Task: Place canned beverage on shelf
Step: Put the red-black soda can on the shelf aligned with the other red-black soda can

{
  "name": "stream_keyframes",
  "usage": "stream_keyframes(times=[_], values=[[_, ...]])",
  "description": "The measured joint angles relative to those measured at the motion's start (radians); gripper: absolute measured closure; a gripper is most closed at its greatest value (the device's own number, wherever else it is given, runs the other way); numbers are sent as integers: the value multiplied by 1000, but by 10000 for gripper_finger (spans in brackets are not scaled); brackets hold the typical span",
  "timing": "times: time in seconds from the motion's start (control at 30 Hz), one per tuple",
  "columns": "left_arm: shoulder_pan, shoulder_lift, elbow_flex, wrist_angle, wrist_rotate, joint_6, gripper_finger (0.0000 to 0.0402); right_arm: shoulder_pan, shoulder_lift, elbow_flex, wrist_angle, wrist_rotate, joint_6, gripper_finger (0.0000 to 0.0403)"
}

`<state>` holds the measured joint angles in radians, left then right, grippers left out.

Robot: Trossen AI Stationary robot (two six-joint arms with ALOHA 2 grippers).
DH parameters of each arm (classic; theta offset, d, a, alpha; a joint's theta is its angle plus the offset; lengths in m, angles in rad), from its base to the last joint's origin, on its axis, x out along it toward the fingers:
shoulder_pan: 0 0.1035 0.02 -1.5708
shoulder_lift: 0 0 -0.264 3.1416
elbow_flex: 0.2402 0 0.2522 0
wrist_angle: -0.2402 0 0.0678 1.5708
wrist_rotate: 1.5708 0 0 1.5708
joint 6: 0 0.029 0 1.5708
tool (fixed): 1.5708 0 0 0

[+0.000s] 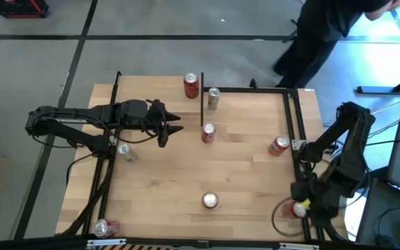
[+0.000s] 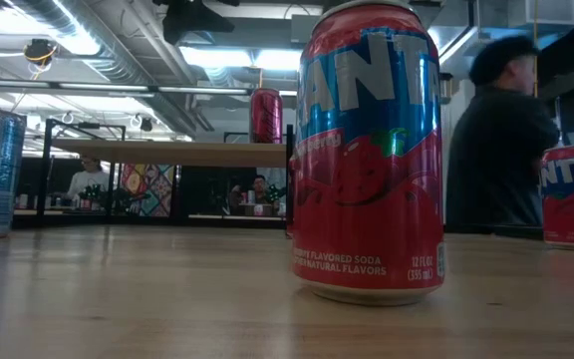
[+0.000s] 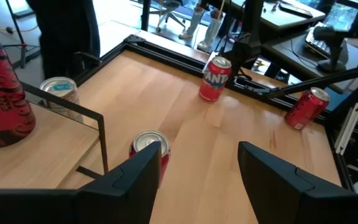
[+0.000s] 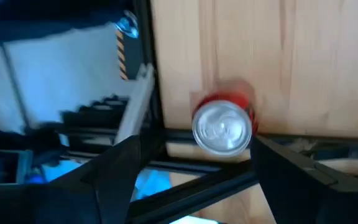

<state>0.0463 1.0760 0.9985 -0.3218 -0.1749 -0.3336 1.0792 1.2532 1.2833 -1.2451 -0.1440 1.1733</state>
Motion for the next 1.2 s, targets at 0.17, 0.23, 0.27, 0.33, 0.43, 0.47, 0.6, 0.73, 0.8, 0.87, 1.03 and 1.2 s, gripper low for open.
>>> stream_keyframes(times=[0.17, 0.23, 0.27, 0.33, 0.43, 0.47, 0.6, 0.73, 0.8, 0.87, 1.03, 1.2], values=[[0, 0, 0, 0, 0, 0, 192, 72, 47, -67, 9, 2, 54, 111], [0, 0, 0, 0, 0, 0, 192, 83, 60, -83, 11, 3, 75, 111], [0, 0, 0, 0, 0, 0, 192, 82, 64, -88, 11, 3, 82, 111], [0, 0, 0, 0, 0, 0, 192, 80, 73, -90, 9, 14, 96, 111], [0, 0, 0, 0, 0, 0, 192, 80, 83, -90, 10, 50, 111, 111], [0, 0, 0, 0, 0, 0, 192, 80, 89, -90, 10, 54, 113, 111], [0, 0, 0, 0, 0, 0, 192, 80, 113, -90, 15, 48, 113, 111], [0, 0, 0, 0, 3, 0, 192, 80, 129, -90, 6, 35, 136, 111], [0, 0, 0, 0, 9, -4, 192, 79, 134, -90, 13, 13, 129, 111], [0, 0, 0, 0, 11, -6, 192, 79, 139, -89, 19, 8, 126, 111], [0, 0, 0, 0, 11, -7, 192, 79, 151, -89, 10, 14, 129, 111], [1, 0, 0, 0, 11, -8, 192, 79, 180, -89, 10, 48, 132, 111]])
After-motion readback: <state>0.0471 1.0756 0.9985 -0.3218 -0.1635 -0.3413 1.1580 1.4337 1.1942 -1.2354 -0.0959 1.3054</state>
